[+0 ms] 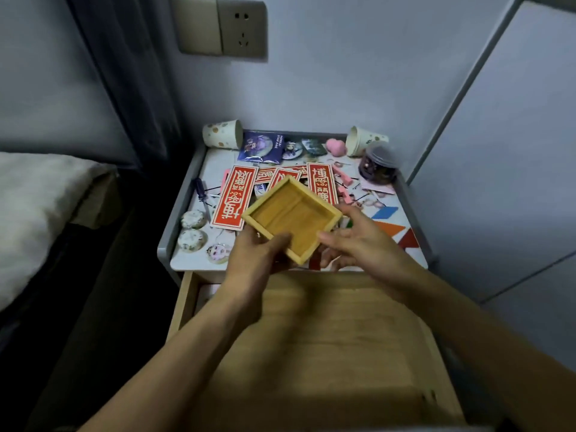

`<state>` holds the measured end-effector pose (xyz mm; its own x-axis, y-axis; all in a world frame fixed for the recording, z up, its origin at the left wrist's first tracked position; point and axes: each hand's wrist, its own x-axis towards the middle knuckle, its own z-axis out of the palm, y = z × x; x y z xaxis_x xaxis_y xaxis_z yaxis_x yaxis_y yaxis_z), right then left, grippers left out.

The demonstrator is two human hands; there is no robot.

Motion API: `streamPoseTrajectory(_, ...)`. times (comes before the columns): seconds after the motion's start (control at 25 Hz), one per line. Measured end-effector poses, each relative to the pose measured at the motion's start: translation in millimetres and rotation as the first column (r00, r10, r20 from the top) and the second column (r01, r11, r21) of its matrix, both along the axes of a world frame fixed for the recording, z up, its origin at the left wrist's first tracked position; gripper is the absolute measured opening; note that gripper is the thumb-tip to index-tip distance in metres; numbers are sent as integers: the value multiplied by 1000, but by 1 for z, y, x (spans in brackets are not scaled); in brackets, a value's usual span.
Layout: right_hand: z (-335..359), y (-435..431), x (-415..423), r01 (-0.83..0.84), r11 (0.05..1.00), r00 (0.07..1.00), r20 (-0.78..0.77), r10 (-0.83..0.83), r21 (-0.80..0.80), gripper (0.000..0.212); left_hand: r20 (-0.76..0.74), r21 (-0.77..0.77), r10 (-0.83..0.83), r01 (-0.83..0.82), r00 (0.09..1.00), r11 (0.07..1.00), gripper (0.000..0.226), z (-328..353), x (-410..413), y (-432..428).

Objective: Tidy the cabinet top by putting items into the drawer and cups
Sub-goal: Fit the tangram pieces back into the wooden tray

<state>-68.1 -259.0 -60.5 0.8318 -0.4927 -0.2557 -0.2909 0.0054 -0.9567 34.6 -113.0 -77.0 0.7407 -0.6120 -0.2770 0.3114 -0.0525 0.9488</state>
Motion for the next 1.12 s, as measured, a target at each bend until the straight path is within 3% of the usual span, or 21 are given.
streamPoseTrajectory(0.04,-3,-16,-2,-25,980,998,-63,13,-197,46,-25,2,28,-28,999,1000,37,-2,3,0)
streamPoseTrajectory(0.12,-8,-62,-7,-23,808,977,-186,-108,-589,46,-76,-2,49,-49,996,999,37,-5,10,-1)
streamPoseTrajectory(0.2,-16,-103,-15,-133,652,913,-347,-212,-747,54,-102,-4,36,-37,994,999,37,-5,12,-2)
streamPoseTrajectory(0.36,-38,-133,-14,-406,586,833,-548,-80,-702,61,-90,-5,-16,16,996,1000,40,-5,13,-1)
streamPoseTrajectory(0.64,-39,-140,-10,-470,493,842,-539,3,-732,47,-131,-1,-62,62,989,998,35,-10,10,-6)
streamPoseTrajectory(1.12,-40,-156,-3,-617,360,778,-609,151,-699,25,-163,-18,-96,94,982,995,31,-17,11,-7)
